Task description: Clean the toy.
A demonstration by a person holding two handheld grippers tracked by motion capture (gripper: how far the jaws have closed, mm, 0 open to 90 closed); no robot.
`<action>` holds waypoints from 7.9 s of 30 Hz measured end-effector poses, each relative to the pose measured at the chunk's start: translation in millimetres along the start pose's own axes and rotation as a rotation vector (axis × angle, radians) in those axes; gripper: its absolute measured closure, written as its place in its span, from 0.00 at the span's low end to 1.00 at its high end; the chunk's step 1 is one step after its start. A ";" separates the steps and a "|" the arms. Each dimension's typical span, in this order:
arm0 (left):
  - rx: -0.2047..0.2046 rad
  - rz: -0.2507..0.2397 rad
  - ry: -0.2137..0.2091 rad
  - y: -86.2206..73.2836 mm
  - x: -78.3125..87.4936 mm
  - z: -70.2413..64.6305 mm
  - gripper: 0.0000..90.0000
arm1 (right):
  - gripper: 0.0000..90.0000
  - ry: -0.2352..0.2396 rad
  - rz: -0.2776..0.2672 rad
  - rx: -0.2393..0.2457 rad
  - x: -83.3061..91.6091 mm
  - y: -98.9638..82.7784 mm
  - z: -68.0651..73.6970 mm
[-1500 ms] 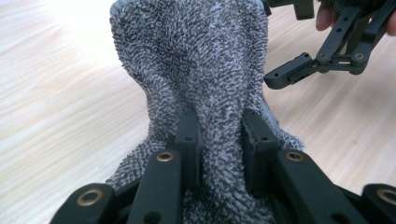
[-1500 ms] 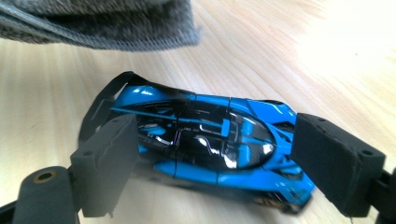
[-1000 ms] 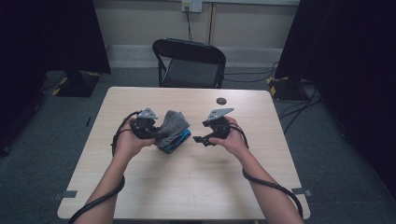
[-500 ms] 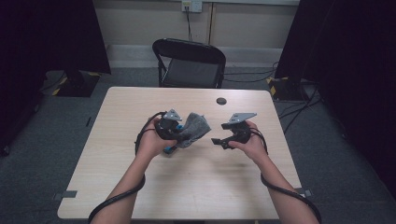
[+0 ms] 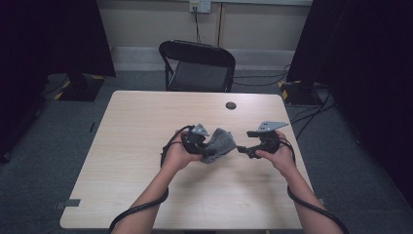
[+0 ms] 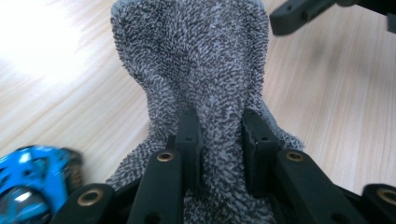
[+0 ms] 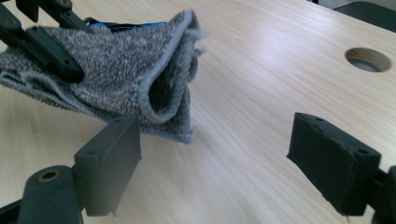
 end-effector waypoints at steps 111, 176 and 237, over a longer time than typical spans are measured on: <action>0.166 0.027 0.314 -40.5 -0.4 96.9 0.28 | 0.21 0.159 0.091 0.142 -53.6 -22.6 62.8; 0.232 0.096 0.329 -33.7 12.4 83.2 0.29 | 0.21 0.156 0.091 0.133 -53.6 -22.5 63.2; -0.080 0.206 0.183 -23.6 21.0 10.6 0.31 | 0.80 0.053 0.107 -0.168 -63.5 50.4 27.6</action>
Point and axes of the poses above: each handheld gripper's, and its own axes: x roughly backward along the jaws, y roughly out of its top, z roughly to its left, the point moved 1 cm from there along -x, roughly forward along the jaws, and after that the axes turned 13 degrees about x, right-handed, at the moved point
